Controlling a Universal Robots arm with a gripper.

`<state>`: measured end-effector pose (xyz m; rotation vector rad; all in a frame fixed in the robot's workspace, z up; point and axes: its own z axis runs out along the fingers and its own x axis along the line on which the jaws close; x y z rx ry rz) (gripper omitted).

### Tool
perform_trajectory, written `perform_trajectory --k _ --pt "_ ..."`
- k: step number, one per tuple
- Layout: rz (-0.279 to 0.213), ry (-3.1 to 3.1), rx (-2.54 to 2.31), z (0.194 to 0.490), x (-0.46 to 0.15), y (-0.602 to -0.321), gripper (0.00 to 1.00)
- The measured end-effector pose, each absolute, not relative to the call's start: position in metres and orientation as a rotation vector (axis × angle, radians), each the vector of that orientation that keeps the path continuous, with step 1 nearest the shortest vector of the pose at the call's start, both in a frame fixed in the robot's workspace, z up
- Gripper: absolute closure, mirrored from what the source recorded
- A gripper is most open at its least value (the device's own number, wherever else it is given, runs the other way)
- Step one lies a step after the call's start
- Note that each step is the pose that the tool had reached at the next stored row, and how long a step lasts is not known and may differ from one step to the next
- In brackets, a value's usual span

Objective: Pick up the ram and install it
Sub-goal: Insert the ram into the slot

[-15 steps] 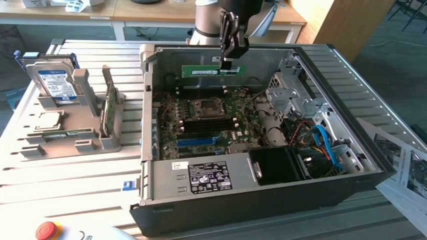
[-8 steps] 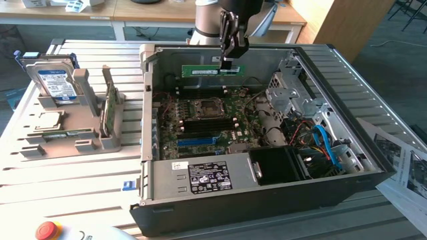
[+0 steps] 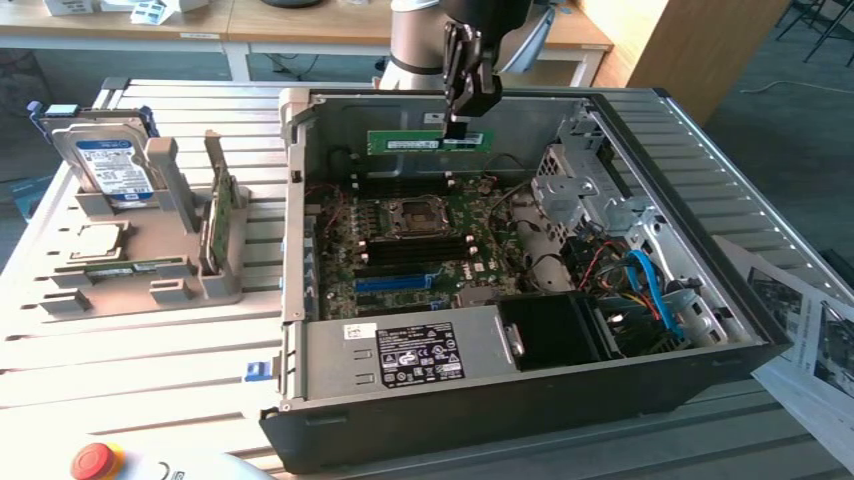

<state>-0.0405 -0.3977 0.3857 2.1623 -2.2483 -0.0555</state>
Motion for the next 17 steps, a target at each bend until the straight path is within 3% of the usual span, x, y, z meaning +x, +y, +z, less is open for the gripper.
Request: perform_trajectory --k 17 --pt "-0.054 -2.248 2.162 0.372 -0.041 -0.398 0.88"
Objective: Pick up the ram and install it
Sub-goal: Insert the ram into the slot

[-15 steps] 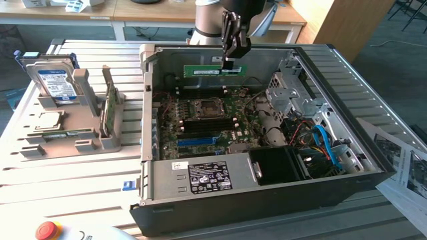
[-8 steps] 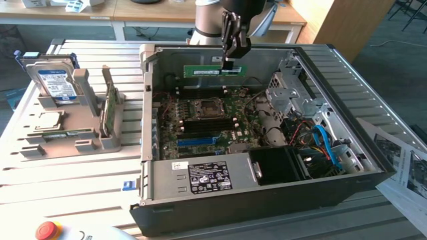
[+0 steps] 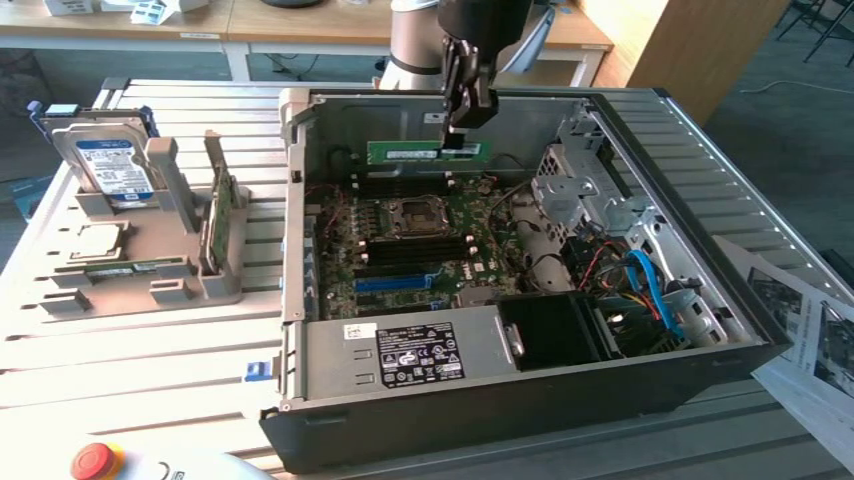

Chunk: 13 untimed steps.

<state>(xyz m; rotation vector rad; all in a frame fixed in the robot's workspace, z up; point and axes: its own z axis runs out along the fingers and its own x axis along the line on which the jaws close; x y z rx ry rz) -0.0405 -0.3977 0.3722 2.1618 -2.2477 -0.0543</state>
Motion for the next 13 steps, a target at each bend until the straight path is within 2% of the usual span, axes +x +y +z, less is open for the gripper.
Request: perform_trajectory --k 13 --pt "-0.054 -2.248 2.162 0.349 -0.041 -0.398 0.88"
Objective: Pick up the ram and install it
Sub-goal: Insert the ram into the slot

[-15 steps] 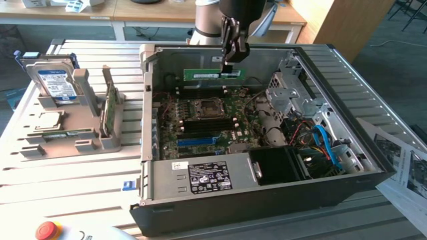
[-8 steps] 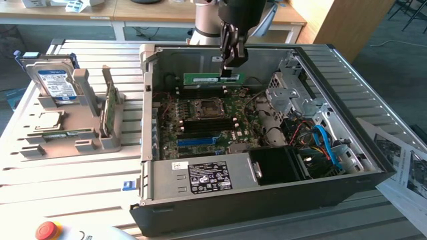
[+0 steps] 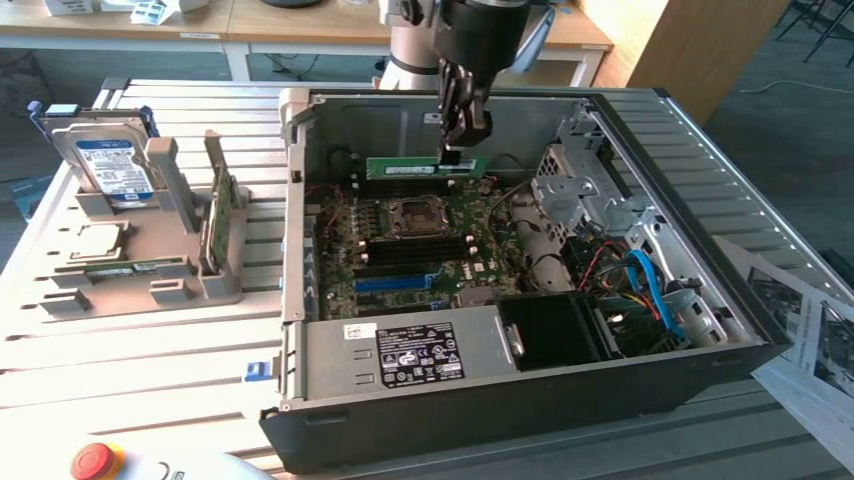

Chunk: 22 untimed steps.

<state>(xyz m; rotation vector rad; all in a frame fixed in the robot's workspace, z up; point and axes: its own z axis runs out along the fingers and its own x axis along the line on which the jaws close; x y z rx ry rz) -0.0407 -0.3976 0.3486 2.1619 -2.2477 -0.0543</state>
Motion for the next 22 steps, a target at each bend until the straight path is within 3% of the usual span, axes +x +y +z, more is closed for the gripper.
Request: perform_trajectory --k 22 --pt "-0.054 -2.248 2.162 0.322 -0.042 -0.398 0.88"
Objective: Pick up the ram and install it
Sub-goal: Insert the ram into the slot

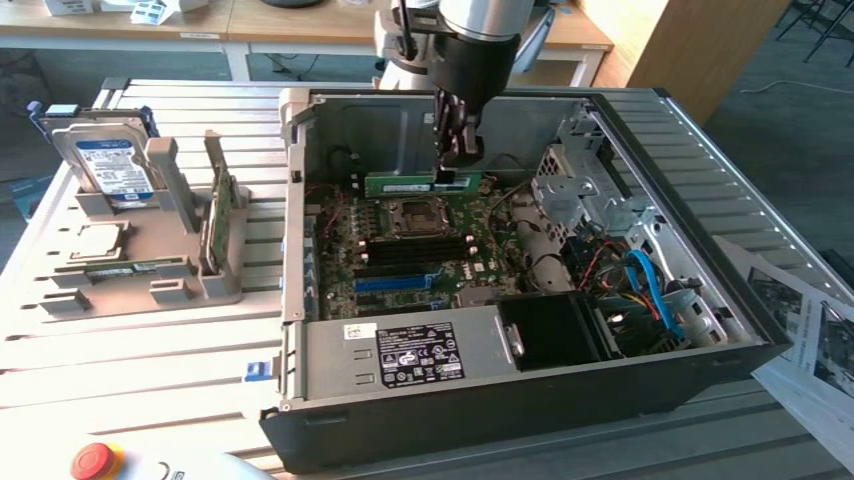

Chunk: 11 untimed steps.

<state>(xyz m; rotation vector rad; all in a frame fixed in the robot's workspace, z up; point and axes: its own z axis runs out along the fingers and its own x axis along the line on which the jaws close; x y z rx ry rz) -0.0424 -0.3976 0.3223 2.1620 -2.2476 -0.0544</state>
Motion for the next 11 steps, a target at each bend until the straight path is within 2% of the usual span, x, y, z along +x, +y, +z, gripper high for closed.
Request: perform_trajectory --k 11 --pt "-0.054 -2.248 2.162 0.307 -0.044 -0.398 0.88"
